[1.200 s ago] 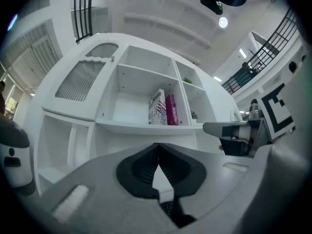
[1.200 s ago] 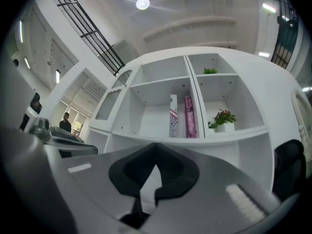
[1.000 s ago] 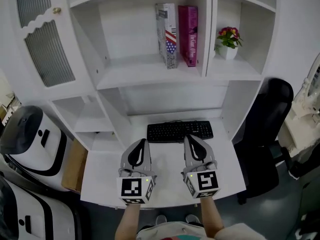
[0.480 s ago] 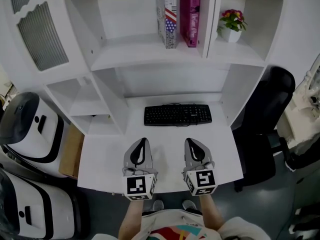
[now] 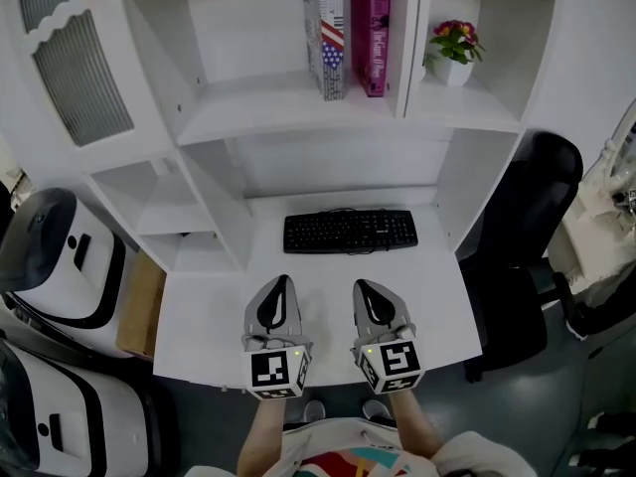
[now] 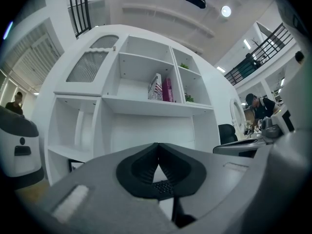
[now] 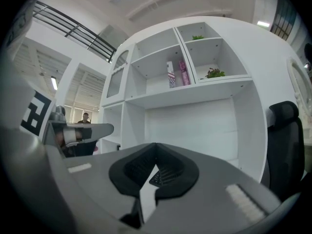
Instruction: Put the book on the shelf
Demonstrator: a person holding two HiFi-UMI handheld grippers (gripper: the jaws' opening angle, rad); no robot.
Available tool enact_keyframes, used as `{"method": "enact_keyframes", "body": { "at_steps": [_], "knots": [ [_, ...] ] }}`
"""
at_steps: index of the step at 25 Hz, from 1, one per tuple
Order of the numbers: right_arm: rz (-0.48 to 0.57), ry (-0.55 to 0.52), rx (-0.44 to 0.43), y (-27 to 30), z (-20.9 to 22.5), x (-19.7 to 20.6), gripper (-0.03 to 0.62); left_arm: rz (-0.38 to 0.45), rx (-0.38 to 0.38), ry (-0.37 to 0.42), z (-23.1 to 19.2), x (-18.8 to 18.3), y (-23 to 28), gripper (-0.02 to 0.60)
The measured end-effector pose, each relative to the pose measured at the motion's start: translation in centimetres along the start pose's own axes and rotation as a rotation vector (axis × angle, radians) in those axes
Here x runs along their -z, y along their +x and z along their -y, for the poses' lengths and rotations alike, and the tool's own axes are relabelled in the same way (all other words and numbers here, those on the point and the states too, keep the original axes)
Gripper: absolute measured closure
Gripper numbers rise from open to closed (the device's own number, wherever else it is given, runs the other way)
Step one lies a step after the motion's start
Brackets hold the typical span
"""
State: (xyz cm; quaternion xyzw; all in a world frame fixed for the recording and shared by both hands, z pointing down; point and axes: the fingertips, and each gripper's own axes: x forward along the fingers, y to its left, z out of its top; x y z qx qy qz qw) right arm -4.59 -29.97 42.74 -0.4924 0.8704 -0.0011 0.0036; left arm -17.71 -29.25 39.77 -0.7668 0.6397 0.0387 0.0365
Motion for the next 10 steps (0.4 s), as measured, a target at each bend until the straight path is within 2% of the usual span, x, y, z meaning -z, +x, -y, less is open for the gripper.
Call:
{"method": "enact_keyframes", "body": {
  "at_steps": [10],
  "knots": [
    [0.002, 0.011, 0.010, -0.4, 0.2, 0.2, 0.589, -0.011, -0.031, -0.027, -1.4, 0.3, -0.5, 0.583]
  ]
}}
